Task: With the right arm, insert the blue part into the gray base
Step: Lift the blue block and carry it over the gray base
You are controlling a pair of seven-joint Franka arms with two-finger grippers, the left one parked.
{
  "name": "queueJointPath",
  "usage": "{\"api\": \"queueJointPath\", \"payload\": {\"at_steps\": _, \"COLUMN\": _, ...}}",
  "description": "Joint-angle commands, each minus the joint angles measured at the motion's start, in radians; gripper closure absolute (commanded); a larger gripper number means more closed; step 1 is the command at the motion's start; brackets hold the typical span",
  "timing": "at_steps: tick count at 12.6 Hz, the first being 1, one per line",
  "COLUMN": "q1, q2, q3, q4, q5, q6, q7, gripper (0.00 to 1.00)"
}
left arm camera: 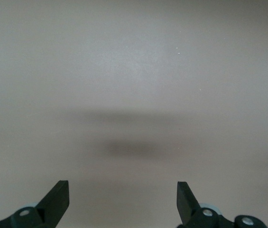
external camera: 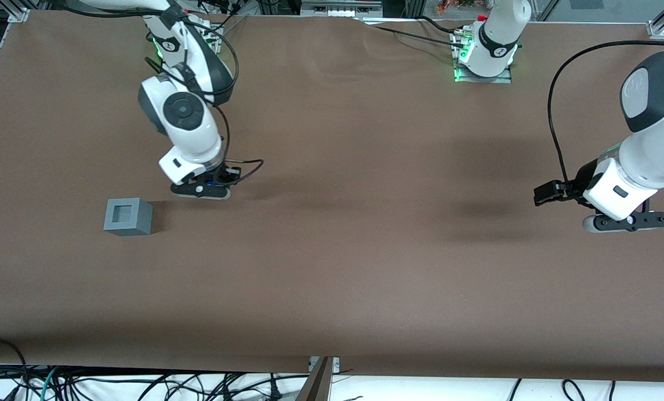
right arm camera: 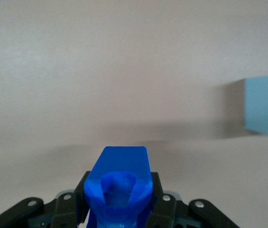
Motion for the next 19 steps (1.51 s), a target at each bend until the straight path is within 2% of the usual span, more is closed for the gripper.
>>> {"api": "queueJointPath", "payload": {"at_steps": 1, "q1": -0.003, "q2": -0.091, "q3": -0.115, "q4": -0.004, "q5": 0.185, "q6": -0.068, "q7": -0.299, "gripper": 0.57}}
{"api": "queueJointPath", "payload": {"at_steps": 2, "q1": -0.001, "q2": -0.126, "q3": -0.175, "q4": -0.002, "q5": 0.258, "q6": -0.091, "q7": -0.409, "gripper": 0.57}}
{"api": "queueJointPath", "payload": {"at_steps": 3, "q1": -0.001, "q2": -0.148, "q3": -0.228, "q4": -0.002, "q5": 0.28, "q6": -0.117, "q7": -0.496, "gripper": 0.57}}
{"api": "queueJointPath", "payload": {"at_steps": 8, "q1": -0.004, "q2": -0.131, "q3": -0.414, "q4": 0.037, "q5": 0.265, "q6": -0.115, "q7": -0.719, "gripper": 0.56}}
{"api": "queueJointPath", "payload": {"at_steps": 10, "q1": -0.007, "q2": -0.085, "q3": -0.434, "q4": 0.054, "q5": 0.228, "q6": -0.067, "q7": -0.714, "gripper": 0.56}}
{"api": "queueJointPath", "payload": {"at_steps": 12, "q1": -0.046, "q2": -0.035, "q3": -0.436, "q4": 0.062, "q5": 0.228, "q6": -0.02, "q7": -0.72, "gripper": 0.56}}
{"api": "queueJointPath", "payload": {"at_steps": 19, "q1": -0.061, "q2": 0.029, "q3": -0.436, "q4": 0.09, "q5": 0.237, "q6": 0.02, "q7": -0.704, "gripper": 0.57}}
